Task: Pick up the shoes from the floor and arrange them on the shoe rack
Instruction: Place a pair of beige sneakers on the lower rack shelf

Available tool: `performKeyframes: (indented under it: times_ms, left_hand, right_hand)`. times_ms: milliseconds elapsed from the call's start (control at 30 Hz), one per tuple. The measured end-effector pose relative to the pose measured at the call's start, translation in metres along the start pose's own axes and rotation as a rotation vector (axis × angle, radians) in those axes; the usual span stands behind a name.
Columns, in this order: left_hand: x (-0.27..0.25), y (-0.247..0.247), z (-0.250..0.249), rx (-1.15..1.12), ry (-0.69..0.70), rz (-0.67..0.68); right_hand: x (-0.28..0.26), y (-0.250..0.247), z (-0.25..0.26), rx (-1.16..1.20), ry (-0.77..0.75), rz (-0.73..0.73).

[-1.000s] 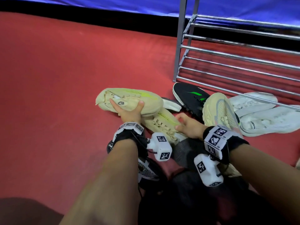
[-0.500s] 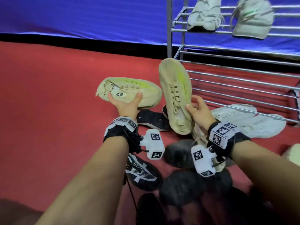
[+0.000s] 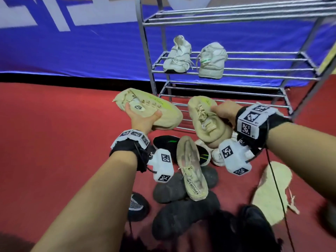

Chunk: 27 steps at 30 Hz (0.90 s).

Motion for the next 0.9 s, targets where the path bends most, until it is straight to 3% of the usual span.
performKeyframes:
  times_ms: [167, 333, 467, 633, 733, 833, 900]
  left_hand:
    - [0.023, 0.027, 0.006, 0.137, -0.228, 0.139]
    - [0.056, 0.047, 0.001, 0.333, -0.329, 0.402]
    - [0.084, 0.064, -0.025, 0.444, -0.202, 0.574]
    - [0.12, 0.078, -0.037, 0.367, -0.044, 0.563]
    - [0.147, 0.088, -0.031, 0.326, 0.021, 0.528]
    - [0.17, 0.093, -0.015, 0.241, 0.052, 0.497]
    - [0.186, 0.092, 0.008, 0.176, 0.026, 0.494]
  right_hand:
    - [0.004, -0.017, -0.002, -0.098, 0.011, 0.04]
    - [0.028, -0.022, -0.002, -0.157, 0.07, -0.011]
    - [0.049, -0.026, 0.006, -0.109, 0.143, -0.138]
    - [0.09, -0.013, 0.023, 0.033, 0.074, -0.086]
    - [0.117, -0.015, 0.017, 0.151, 0.086, -0.151]
    - [0.142, -0.014, 0.01, 0.239, 0.044, -0.17]
    - [0.162, -0.008, -0.009, 0.451, 0.023, -0.169]
Point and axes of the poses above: each hand's wrist, its own x-axis towards the middle knuckle, its own y-axis out of the palm, z = x × y, the point moved 8 cm from there along x, towards the middle knuckle, and after that the axes turned 14 degrees about z, right-handed, at the moved point
